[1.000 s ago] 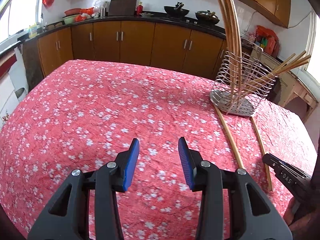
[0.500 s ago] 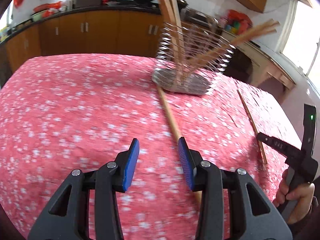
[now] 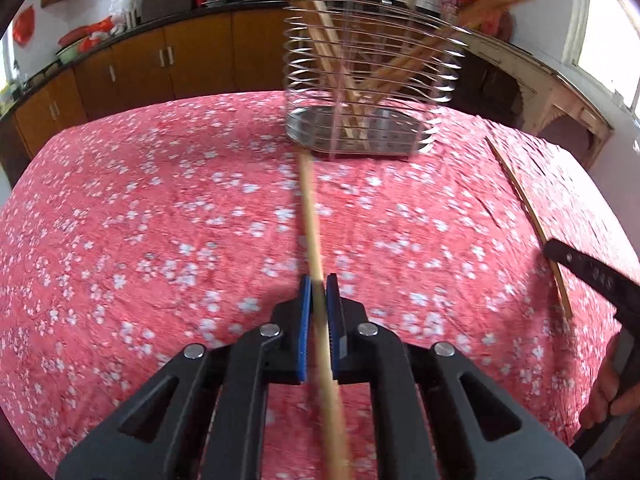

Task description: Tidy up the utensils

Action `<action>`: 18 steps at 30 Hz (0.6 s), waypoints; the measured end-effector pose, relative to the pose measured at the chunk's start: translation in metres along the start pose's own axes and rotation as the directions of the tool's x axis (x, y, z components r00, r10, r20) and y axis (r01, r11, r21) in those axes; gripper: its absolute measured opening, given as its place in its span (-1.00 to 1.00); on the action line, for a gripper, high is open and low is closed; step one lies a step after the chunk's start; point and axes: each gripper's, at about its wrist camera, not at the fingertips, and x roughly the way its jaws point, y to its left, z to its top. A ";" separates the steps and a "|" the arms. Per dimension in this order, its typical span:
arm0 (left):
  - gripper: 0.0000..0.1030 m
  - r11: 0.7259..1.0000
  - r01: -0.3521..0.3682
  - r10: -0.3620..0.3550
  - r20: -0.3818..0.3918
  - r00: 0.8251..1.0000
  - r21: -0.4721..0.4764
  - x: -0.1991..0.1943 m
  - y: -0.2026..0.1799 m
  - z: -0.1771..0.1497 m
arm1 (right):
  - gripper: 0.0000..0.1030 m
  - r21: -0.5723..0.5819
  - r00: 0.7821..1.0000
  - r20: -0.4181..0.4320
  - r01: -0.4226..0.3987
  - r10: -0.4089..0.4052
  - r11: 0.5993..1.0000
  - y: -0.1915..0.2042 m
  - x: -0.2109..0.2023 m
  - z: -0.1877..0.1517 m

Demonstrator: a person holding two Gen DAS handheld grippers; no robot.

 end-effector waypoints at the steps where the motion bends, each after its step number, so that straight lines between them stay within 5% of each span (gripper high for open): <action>1: -0.86 1.000 -0.004 0.004 -0.002 1.000 -0.012 0.000 0.006 0.002 | -0.86 -0.010 1.000 -0.003 -0.012 0.012 1.000 0.003 0.000 -0.001; 7: -0.86 0.993 -0.063 0.063 -0.007 0.998 -0.102 0.009 0.063 0.019 | -0.86 -0.064 1.000 -0.011 -0.030 0.029 0.997 0.015 -0.001 -0.004; 16: -0.80 0.998 0.032 -0.033 -0.020 0.999 -0.058 0.002 0.084 0.012 | -0.85 -0.092 1.000 -0.019 -0.022 0.020 0.996 0.021 -0.004 -0.011; 18: -0.58 0.998 0.043 -0.044 -0.018 0.999 -0.054 -0.005 0.082 0.005 | -0.83 -0.102 0.999 -0.022 -0.027 0.025 0.994 0.021 -0.008 -0.014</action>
